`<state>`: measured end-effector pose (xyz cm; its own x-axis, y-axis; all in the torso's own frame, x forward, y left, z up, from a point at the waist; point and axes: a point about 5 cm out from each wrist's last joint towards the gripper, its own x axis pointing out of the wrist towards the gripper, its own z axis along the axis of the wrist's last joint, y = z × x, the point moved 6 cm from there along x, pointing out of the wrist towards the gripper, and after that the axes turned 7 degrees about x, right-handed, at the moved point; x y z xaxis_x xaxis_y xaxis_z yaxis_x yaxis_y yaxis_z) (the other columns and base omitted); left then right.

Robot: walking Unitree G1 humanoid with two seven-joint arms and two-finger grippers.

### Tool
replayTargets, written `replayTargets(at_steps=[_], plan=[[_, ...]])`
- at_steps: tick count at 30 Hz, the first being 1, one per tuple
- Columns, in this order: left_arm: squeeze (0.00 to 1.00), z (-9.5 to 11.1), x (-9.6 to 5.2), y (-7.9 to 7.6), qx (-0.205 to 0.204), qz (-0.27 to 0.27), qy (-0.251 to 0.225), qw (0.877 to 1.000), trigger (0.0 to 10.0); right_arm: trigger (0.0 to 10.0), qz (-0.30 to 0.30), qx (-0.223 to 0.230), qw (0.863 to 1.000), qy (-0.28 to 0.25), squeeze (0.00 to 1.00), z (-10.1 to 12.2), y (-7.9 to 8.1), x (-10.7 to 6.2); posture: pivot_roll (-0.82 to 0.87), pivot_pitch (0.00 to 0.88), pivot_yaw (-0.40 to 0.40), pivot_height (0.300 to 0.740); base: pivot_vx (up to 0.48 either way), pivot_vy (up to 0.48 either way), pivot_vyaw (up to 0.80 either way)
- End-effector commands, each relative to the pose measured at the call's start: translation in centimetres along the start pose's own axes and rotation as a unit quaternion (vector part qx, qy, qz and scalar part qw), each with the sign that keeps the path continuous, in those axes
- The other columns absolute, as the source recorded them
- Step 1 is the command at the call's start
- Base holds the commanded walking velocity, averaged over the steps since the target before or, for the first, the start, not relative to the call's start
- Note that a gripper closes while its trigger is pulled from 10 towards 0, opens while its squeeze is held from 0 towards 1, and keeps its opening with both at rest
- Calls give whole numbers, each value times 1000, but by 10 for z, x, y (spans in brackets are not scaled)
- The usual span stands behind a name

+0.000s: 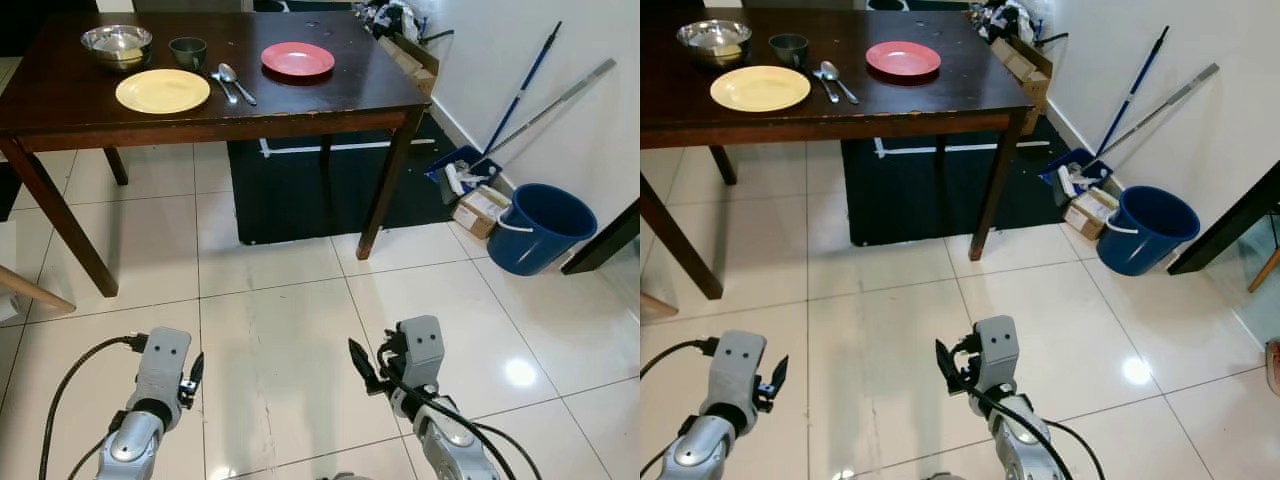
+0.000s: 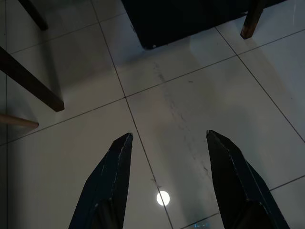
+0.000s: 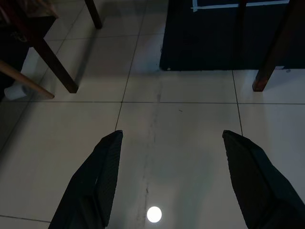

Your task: Setting the table

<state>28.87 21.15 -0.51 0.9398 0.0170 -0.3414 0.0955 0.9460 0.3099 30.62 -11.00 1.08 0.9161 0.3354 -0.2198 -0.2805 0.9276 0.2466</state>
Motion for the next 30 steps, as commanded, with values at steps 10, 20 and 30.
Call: replayTargets(at_steps=[10, 20, 30], plan=[[0, -4, -2, -4, 0, -8, 9, 1000, 10000, 10000, -2, 2, 1000, 5, 0, -2, -1, -1, -49, 30, -9, 740, 0, 0, 0], [0, -6, -2, -5, 2, -10, 10, 1000, 10000, 10000, 1, 1, 1000, 7, 0, -3, 0, -1, -51, 24, -10, 740, 0, 0, 0], [0, -7, -2, -5, 4, -11, 11, 1000, 10000, 10000, 3, -1, 1000, 9, 0, -5, 1, -1, -48, 21, -10, 740, 0, 0, 0]])
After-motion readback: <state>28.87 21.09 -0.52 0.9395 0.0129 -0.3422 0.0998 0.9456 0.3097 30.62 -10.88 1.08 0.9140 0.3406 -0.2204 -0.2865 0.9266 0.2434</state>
